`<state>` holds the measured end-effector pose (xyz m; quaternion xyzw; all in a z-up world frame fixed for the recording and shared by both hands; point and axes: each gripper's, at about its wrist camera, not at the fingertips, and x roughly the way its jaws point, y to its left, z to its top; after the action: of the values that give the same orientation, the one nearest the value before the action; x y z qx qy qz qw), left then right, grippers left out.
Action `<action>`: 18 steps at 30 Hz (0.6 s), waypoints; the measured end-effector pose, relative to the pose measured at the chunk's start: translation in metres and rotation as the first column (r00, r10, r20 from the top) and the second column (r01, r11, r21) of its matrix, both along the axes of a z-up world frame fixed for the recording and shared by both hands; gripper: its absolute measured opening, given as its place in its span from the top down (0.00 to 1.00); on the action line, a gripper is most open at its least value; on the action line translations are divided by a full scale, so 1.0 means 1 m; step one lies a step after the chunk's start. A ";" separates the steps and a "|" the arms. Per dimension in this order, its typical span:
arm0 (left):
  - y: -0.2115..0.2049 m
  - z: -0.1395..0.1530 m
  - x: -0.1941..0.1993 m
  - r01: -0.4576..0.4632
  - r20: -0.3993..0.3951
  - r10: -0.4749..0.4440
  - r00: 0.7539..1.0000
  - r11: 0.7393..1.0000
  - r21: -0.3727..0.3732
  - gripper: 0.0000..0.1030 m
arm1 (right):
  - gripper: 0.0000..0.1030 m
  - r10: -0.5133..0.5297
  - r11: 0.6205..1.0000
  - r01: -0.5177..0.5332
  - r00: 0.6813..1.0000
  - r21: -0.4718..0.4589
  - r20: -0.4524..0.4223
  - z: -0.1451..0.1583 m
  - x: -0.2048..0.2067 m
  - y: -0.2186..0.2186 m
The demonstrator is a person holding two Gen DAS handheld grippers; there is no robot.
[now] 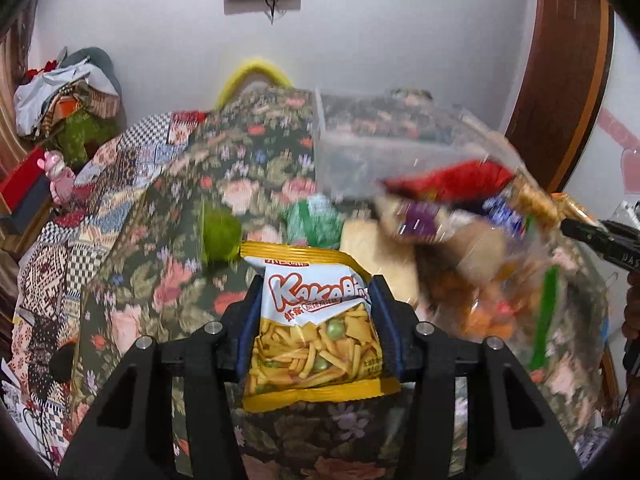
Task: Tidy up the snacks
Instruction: 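Carry the chip bag with left tool while right tool carries the rice cake into the clear box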
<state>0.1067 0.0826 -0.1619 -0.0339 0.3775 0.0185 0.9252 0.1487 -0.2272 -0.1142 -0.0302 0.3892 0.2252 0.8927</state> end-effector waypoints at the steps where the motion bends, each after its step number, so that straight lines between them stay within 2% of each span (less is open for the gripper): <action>1: -0.001 0.006 0.001 0.004 0.014 -0.004 1.000 1.000 -0.005 0.51 | 0.68 0.002 1.000 -0.002 1.000 0.005 0.012 0.004 0.001 0.001; 11: -0.023 0.056 0.032 0.063 0.144 -0.064 0.987 0.998 0.012 0.51 | 0.68 0.031 0.998 -0.036 0.992 0.042 0.123 0.031 0.022 0.023; 18: -0.038 0.068 0.067 0.096 0.170 -0.099 0.981 0.995 0.024 0.51 | 0.68 0.036 0.997 -0.046 0.984 0.054 0.173 0.040 0.038 0.037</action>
<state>0.1738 0.0441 -0.0936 -0.0096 0.2979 -0.0268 0.9542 0.1868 -0.1900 -0.0739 -0.0316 0.3034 0.2514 0.9185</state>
